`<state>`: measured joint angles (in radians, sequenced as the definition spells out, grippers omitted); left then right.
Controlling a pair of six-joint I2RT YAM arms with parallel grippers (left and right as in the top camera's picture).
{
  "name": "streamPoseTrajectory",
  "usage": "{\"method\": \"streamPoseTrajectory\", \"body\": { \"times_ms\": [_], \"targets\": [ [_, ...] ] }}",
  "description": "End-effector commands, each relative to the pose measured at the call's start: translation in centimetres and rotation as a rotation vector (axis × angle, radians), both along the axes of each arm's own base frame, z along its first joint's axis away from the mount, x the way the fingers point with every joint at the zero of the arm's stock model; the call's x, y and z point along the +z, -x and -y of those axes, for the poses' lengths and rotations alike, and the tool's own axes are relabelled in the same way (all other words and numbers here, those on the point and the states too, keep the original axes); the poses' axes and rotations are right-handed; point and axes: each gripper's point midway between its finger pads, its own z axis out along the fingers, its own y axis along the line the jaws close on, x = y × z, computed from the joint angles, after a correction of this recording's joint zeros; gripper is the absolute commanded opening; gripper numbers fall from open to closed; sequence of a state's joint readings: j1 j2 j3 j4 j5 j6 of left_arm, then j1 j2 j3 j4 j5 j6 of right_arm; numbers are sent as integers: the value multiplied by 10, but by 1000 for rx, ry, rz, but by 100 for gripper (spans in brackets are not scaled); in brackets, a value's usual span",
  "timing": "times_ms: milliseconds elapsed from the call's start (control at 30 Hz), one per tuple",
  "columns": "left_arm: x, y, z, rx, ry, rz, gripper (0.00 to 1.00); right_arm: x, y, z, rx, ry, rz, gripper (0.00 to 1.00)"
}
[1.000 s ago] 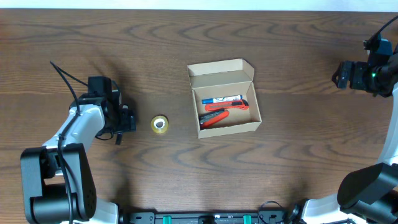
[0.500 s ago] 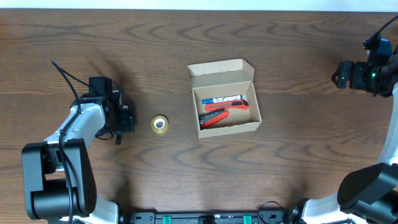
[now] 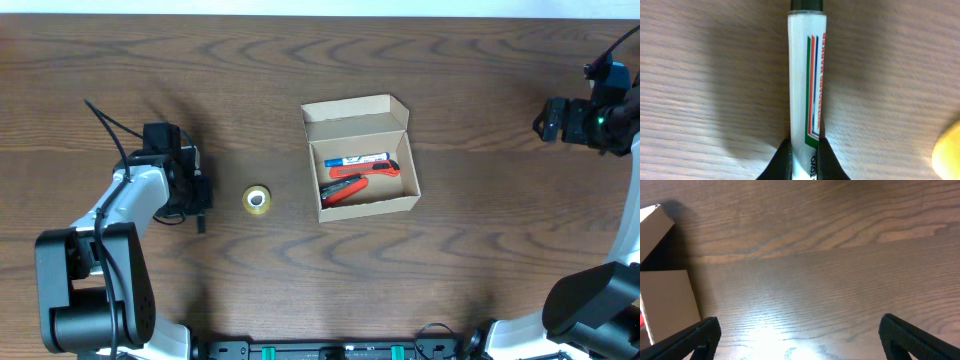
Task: Pack container
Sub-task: 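Lower and close the left gripper on the black-capped marker, then carry the black marker into the box and open the left gripper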
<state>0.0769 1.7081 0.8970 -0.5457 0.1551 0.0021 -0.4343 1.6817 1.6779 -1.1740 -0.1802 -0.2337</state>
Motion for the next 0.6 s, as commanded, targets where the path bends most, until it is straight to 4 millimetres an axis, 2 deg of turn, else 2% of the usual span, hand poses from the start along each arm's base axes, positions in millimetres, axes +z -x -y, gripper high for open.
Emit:
{"method": "streamPoseTrajectory", "body": {
  "times_ms": [0, 133, 267, 433, 567],
  "targets": [
    [-9, 13, 10, 1, 62, -64, 6, 1, 0, -3, -8, -12, 6, 99],
    [-6, 15, 20, -15, 121, -72, 6, 2, 0, -3, -8, -12, 8, 99],
    [11, 3, 33, -70, 191, -34, 6, 2, 0, -3, -8, -12, 8, 99],
    [63, -27, 48, -244, 179, 73, 6, 2, 0, -3, -8, -11, 9, 99],
    [125, -64, 76, -432, 137, 221, 6, 2, 0, -3, -8, -11, 9, 99]
  ]
}}
